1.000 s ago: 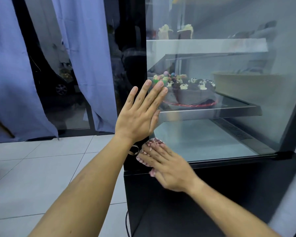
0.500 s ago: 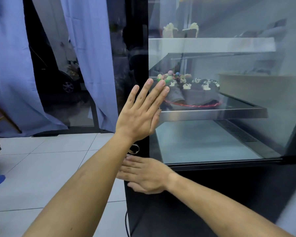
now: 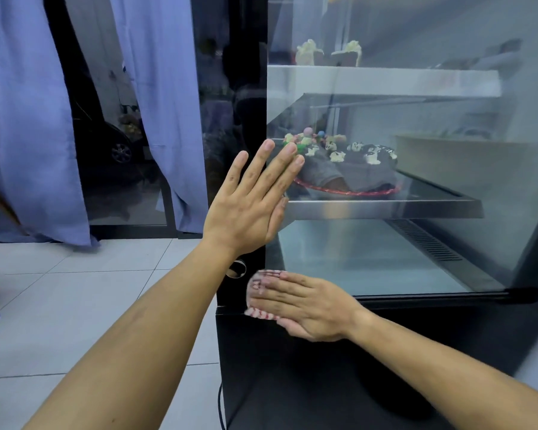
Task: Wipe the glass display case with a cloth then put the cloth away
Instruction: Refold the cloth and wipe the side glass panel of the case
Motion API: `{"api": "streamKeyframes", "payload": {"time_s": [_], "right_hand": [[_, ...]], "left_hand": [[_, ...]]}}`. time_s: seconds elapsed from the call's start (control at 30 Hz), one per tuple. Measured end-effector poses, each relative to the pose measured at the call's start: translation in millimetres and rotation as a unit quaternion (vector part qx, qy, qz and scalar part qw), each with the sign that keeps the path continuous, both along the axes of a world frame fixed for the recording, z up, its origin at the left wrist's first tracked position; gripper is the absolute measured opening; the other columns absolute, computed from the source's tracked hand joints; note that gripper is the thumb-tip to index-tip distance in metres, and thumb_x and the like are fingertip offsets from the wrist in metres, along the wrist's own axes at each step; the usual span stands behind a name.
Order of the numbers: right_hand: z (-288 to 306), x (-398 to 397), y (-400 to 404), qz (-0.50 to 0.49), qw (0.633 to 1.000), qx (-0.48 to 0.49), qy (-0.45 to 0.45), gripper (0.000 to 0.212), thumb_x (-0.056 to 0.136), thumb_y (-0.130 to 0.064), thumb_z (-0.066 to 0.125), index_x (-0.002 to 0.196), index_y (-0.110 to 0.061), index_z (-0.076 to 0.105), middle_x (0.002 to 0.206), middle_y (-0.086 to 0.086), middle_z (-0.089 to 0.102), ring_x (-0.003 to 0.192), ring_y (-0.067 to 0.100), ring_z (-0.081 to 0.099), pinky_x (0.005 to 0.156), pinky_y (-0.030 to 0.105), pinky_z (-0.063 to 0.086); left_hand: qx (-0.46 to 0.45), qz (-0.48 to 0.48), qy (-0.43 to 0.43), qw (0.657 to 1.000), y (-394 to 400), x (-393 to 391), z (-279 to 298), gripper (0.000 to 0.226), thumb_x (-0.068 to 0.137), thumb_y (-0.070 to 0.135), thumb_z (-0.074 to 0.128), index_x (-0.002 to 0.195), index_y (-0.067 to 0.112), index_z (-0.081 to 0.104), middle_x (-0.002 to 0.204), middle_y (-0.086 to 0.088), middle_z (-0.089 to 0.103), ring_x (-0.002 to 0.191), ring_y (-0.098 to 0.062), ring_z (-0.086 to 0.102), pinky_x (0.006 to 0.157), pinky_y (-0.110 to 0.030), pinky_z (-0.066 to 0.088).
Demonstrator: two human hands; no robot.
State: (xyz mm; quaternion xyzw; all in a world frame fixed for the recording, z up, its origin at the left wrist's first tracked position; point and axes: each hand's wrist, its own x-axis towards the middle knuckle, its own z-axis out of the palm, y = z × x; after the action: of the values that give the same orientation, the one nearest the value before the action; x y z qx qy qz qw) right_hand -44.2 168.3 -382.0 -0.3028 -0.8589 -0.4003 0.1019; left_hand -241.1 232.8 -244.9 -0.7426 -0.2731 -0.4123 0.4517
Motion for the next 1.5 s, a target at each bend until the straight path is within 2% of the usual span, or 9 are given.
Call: {"api": "streamKeyframes", "payload": {"time_s": [0.2, 0.53, 0.67, 0.77, 1.0, 1.17, 1.3, 1.4, 1.5], "right_hand": [[-6, -31, 3, 0.003, 0.998, 0.025, 0.061, 0.057, 0.108, -0.038, 0.047, 0.161, -0.019, 0.039, 0.169, -0.002, 0.032, 0.158, 0.015, 0.025, 0.129, 0.037, 0.025], [-2, 213, -70, -0.210, 0.977, 0.021, -0.017, 0.058, 0.108, -0.041, 0.034, 0.164, -0.026, 0.030, 0.175, -0.009, 0.009, 0.161, 0.017, 0.010, 0.131, 0.040, 0.005], [-8, 258, -102, -0.335, 0.937, 0.035, 0.096, 0.060, 0.112, -0.043, 0.020, 0.168, -0.021, 0.015, 0.176, -0.003, -0.006, 0.162, 0.024, -0.003, 0.131, 0.041, -0.005], [-28, 232, -90, -0.348, 0.909, 0.044, 0.226, 0.065, 0.113, -0.045, 0.010, 0.167, -0.014, -0.006, 0.175, 0.011, -0.010, 0.160, 0.035, -0.009, 0.130, 0.046, -0.007], [-44, 30, -18, -0.283, 0.841, 0.070, 0.455, 0.075, 0.111, -0.044, 0.021, 0.163, 0.002, -0.007, 0.168, 0.033, -0.009, 0.154, 0.057, -0.002, 0.126, 0.066, 0.004], [-37, -105, 3, -0.206, 0.910, 0.074, 0.352, 0.076, 0.108, -0.050, 0.030, 0.167, -0.015, -0.002, 0.174, 0.012, 0.005, 0.161, 0.035, -0.002, 0.129, 0.052, 0.003], [-35, -45, -9, -0.176, 0.923, 0.073, 0.335, 0.065, 0.112, -0.045, 0.023, 0.167, -0.025, -0.004, 0.174, -0.002, -0.016, 0.162, 0.025, -0.006, 0.131, 0.043, -0.001], [-43, 68, -31, -0.273, 0.829, 0.071, 0.483, 0.065, 0.111, -0.044, 0.011, 0.165, -0.014, -0.008, 0.172, 0.013, -0.011, 0.160, 0.039, -0.005, 0.130, 0.047, -0.003], [-2, 171, -52, -0.287, 0.526, 0.093, 0.795, 0.070, 0.105, -0.043, 0.005, 0.161, -0.005, -0.011, 0.172, 0.021, -0.010, 0.161, 0.037, -0.007, 0.129, 0.041, -0.009]], "left_hand": [[0.002, 0.012, 0.004, 1.000, 1, -1, -1, 0.062, 0.109, 0.032, 0.034, 0.167, 0.015, 0.018, 0.173, -0.006, 0.018, 0.160, -0.032, 0.012, 0.130, -0.051, 0.009], [0.003, 0.000, 0.011, 1.000, 4, -2, -1, 0.062, 0.111, 0.034, 0.029, 0.168, 0.016, 0.013, 0.174, -0.006, 0.013, 0.161, -0.031, 0.008, 0.130, -0.051, 0.006], [0.012, 0.001, 0.000, 1.000, 6, -1, -2, 0.062, 0.110, 0.034, 0.029, 0.167, 0.015, 0.015, 0.174, -0.006, 0.013, 0.161, -0.032, 0.007, 0.131, -0.051, 0.005], [0.009, 0.003, -0.002, 1.000, 5, 1, -1, 0.062, 0.110, 0.034, 0.029, 0.167, 0.015, 0.015, 0.175, -0.006, 0.012, 0.161, -0.031, 0.007, 0.131, -0.051, 0.004], [0.016, 0.001, -0.014, 1.000, 3, 2, -1, 0.061, 0.110, 0.033, 0.031, 0.167, 0.016, 0.018, 0.174, -0.004, 0.016, 0.161, -0.031, 0.011, 0.130, -0.051, 0.008], [0.003, -0.012, -0.005, 1.000, 6, -2, 0, 0.061, 0.110, 0.033, 0.030, 0.167, 0.017, 0.018, 0.175, -0.004, 0.014, 0.161, -0.031, 0.010, 0.131, -0.050, 0.006], [-0.011, -0.026, -0.011, 1.000, 5, -2, -1, 0.060, 0.110, 0.033, 0.031, 0.167, 0.018, 0.019, 0.174, -0.003, 0.014, 0.161, -0.031, 0.011, 0.129, -0.054, 0.012], [-0.010, -0.031, -0.019, 0.999, 4, 1, -3, 0.060, 0.110, 0.032, 0.031, 0.167, 0.017, 0.019, 0.174, -0.003, 0.015, 0.161, -0.032, 0.011, 0.129, -0.054, 0.012], [-0.008, -0.023, -0.020, 1.000, 4, 2, -4, 0.060, 0.110, 0.032, 0.032, 0.167, 0.017, 0.020, 0.174, -0.004, 0.015, 0.161, -0.032, 0.012, 0.130, -0.053, 0.011]]}}
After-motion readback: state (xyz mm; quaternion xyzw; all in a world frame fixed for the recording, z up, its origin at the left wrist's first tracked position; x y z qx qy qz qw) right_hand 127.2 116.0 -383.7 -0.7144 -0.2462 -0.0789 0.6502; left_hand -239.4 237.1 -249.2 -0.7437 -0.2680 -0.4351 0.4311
